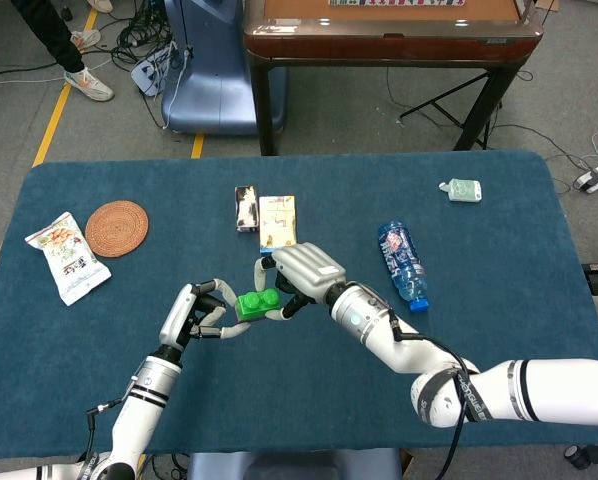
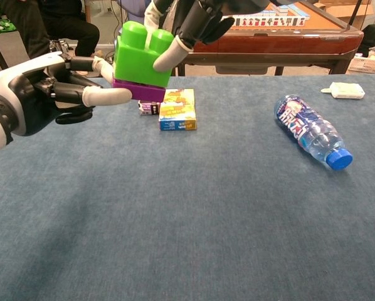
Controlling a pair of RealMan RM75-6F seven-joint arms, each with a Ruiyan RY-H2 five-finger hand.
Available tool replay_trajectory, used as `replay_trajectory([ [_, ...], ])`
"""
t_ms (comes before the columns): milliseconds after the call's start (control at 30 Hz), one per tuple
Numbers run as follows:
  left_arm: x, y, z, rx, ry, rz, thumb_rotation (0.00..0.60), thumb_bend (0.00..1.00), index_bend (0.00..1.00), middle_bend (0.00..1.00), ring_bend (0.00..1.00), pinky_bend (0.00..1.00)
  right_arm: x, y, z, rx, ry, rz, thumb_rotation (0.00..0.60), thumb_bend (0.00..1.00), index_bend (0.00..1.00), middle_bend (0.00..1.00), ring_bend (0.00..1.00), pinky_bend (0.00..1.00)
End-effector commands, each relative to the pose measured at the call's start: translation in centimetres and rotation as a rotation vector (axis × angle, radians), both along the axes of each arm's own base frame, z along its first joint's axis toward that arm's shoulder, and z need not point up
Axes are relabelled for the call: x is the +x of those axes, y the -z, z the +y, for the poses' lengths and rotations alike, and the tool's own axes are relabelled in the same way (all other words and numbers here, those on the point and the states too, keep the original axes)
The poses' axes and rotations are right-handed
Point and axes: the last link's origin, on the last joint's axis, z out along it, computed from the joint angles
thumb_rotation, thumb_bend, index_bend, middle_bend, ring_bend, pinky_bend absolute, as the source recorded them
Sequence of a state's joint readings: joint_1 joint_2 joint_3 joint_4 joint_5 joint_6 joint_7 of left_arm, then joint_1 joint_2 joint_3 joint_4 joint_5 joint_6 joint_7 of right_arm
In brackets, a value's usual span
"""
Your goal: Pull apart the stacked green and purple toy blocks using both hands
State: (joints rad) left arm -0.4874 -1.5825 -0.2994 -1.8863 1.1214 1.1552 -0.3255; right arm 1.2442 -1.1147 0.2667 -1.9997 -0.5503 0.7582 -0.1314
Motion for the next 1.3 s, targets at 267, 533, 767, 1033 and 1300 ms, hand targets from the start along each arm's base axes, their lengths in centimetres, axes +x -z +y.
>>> replay_trajectory([
  [267, -0.1, 0.2, -0.1, -0.002, -0.001, -0.002, 0.600, 0.09, 0.78, 1.00, 1.00, 1.00, -0.1, -0.2, 0.0, 0.001, -0.001, -0.016, 0.600, 0.51, 0.67, 1.00, 1.00, 1.00],
  [533, -0.5, 0.6, -0.2, -0.017, -0.002, 0.022, 0.600, 0.09, 0.79, 1.00, 1.00, 1.00, -0.7, -1.2, 0.1, -0.018, 0.004, -0.041, 0.600, 0.51, 0.67, 1.00, 1.00, 1.00],
  [767, -1.2, 1.3, -0.5, -0.035, 0.011, 0.104, 0.600, 0.09, 0.78, 1.00, 1.00, 1.00, -2.9, -1.5, -0.1, -0.102, 0.005, 0.024, 0.600, 0.52, 0.68, 1.00, 1.00, 1.00],
  [1033, -1.4, 2.4, -0.5, -0.076, 0.049, 0.231, 0.600, 0.09, 0.73, 1.00, 1.00, 1.00, -5.9, 0.7, -0.3, -0.186, 0.028, 0.176, 0.600, 0.47, 0.68, 1.00, 1.00, 1.00],
  [1300, -0.6, 2.4, 0.1, -0.005, 0.090, 0.331, 0.600, 0.09, 0.31, 1.00, 1.00, 1.00, -6.7, 2.0, -0.3, -0.194, 0.038, 0.160, 0.600, 0.06, 0.28, 1.00, 1.00, 1.00],
])
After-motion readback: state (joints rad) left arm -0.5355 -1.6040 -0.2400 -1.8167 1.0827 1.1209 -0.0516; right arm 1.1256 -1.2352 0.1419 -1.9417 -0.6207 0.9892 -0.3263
